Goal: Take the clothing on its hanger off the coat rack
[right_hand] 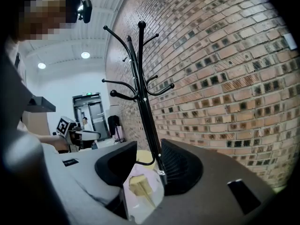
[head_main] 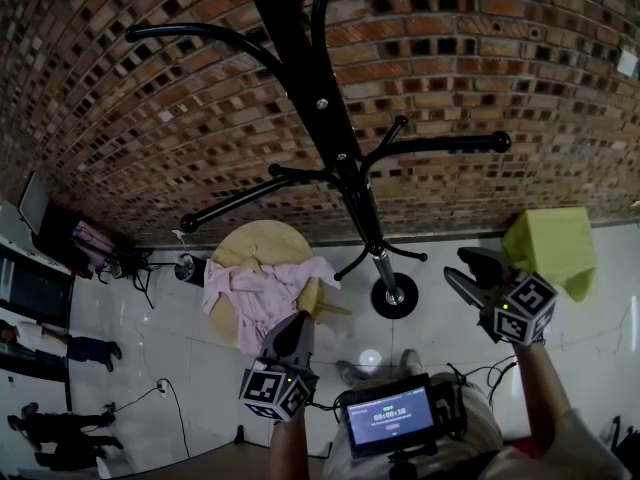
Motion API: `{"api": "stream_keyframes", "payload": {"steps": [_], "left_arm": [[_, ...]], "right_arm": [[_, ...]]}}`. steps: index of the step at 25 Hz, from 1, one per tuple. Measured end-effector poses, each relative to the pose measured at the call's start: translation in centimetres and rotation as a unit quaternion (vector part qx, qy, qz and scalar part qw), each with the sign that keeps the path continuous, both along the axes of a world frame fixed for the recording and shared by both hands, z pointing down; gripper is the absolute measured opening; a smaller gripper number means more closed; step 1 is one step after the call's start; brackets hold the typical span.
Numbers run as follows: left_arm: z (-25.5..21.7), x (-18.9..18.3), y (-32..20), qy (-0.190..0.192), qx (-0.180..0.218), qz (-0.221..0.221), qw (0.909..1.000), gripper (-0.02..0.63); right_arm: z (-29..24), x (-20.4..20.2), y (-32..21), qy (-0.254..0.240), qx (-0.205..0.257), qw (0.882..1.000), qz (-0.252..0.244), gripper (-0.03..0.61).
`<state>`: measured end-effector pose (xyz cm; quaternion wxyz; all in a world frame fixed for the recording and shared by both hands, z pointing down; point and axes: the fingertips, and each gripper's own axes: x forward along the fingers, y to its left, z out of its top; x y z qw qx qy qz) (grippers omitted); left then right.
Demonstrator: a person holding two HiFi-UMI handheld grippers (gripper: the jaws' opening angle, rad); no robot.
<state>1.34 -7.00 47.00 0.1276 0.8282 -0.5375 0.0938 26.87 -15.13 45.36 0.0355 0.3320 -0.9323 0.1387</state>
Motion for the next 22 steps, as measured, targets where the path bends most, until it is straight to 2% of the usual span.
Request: {"api": "stream_keyframes", "payload": {"steps": [22], "left_arm": [[0.5,-0.82,-0.65,-0.004,-0.001,-0.001,1.0,-0.015]], "right_arm": [[0.3,-0.76,-0.52,0.007,-0.002,1.0,-0.006,0.149]]}}
